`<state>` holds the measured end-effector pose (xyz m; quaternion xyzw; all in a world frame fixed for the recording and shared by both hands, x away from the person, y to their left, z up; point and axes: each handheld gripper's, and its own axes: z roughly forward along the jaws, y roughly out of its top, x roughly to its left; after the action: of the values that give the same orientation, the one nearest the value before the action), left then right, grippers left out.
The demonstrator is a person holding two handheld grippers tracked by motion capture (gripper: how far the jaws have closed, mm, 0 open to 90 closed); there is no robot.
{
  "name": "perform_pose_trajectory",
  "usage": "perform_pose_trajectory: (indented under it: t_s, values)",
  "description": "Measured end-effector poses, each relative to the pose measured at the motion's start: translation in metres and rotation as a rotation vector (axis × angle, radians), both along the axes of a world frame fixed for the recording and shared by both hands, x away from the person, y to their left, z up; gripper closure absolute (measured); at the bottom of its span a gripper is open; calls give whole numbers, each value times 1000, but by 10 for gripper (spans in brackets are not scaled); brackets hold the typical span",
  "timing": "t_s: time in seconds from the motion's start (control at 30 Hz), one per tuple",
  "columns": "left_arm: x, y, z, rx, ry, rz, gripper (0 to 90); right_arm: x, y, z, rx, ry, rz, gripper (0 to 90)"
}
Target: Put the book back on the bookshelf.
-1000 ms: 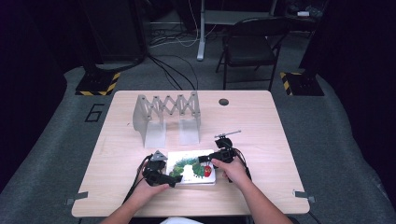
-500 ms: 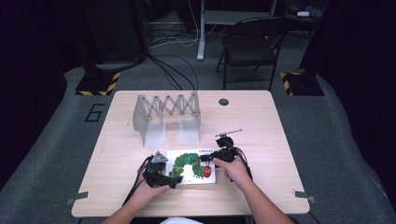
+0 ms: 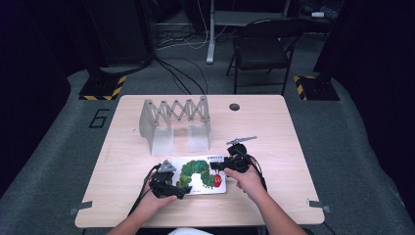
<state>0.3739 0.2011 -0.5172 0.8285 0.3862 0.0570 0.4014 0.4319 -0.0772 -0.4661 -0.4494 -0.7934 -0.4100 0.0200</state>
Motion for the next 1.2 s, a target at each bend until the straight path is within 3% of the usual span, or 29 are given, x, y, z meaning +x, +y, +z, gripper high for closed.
perform_pose_trajectory:
  t_s: [0.03, 0.1, 0.23, 0.4, 0.57, 0.77, 0.87, 0.9, 0.93, 1.0, 1.07, 1.17, 1.2]
  values:
    - [0, 0, 1, 16, -15, -9, 121, -2, 0, 2, -9, -11, -2, 502]
    - [0, 0, 2, 18, -3, -9, 125, -3, 0, 3, -9, -12, -2, 503]
    - [0, 3, 5, 2, 7, 3, 180, -4, 0, 5, -6, -15, -6, 518]
    - [0, 11, 15, -35, -26, 50, 304, -7, 1, 12, 15, -35, -7, 531]
    - [0, 14, 18, -36, -36, 67, 355, -7, 1, 16, 28, -44, -1, 539]
    - [-1, 18, 26, -25, -80, 79, 425, -12, 4, 25, 36, -83, 24, 496]
    - [-2, 21, 31, -4, -130, 95, 445, -15, 7, 28, 39, -89, 38, 468]
    - [-2, 21, 31, -4, -130, 95, 446, -15, 7, 28, 39, -89, 38, 468]
    - [-3, 22, 34, -2, -158, 101, 448, -16, 9, 30, 37, -98, 42, 454]
    - [-4, 22, 35, -3, -170, 103, 453, -16, 10, 30, 33, -103, 40, 443]
    - [-4, 21, 35, 25, -202, 81, 472, -16, 10, 30, 19, -119, 35, 406]
    - [-3, 20, 32, 44, -193, 73, 486, -15, 10, 29, 15, -117, 35, 387]
    - [-3, 18, 29, 75, -203, 68, 490, -15, 11, 28, 9, -104, 41, 366]
